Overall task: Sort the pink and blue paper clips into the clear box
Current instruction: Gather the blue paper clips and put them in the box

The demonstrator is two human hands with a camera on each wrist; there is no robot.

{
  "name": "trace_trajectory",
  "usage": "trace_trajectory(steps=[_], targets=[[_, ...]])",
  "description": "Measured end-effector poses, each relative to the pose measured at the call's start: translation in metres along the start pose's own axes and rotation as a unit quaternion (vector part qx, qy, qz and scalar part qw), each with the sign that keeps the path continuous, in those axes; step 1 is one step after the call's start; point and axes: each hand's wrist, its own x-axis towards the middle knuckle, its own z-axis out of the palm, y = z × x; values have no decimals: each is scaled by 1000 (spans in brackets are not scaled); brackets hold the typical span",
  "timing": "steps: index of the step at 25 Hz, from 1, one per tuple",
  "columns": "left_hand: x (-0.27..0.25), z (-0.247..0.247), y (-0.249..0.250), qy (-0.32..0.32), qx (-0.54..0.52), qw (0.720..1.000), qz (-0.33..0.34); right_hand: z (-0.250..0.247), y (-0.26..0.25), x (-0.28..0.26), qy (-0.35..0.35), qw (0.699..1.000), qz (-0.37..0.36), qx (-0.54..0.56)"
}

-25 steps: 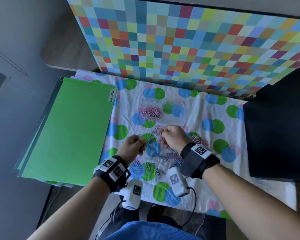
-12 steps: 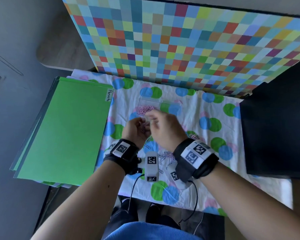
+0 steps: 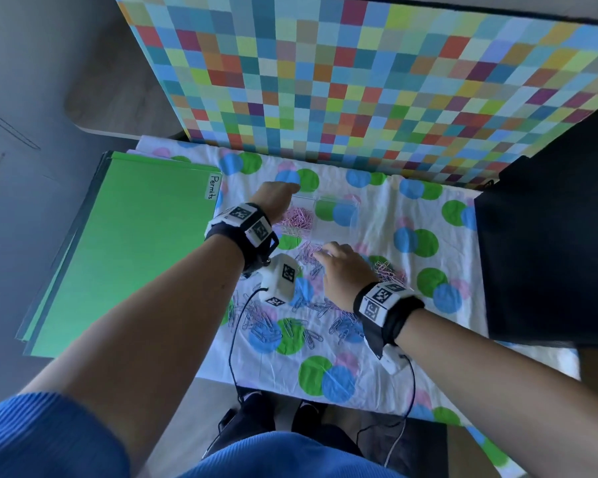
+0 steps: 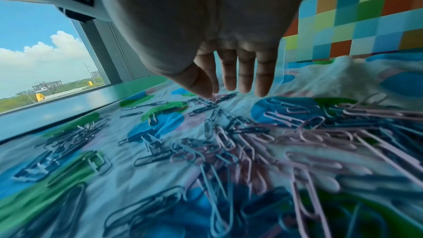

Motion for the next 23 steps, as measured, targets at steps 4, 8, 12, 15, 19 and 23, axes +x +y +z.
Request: trace_trajectory(steps=[4,8,12,15,19,23], targets=[[-30,1,-20,59,108,976,181,12,3,-6,-6,998,6,-54],[-56,12,-77,22,308,904,295,14,6,-14,6,998,15,-54],[-68,16,-119,-63,517,813,262,4,8,-6,-22,997,6,-75],[-73,4,-127,-32,534,804,261,3,16,-12,-9,995,6,-103],[-80,-23,-144,14,539,808,236,2,26,-28,12,990,37,-132],[-86,-24,-142,40,528,811,250,-1,19,-17,16,995,11,-100]])
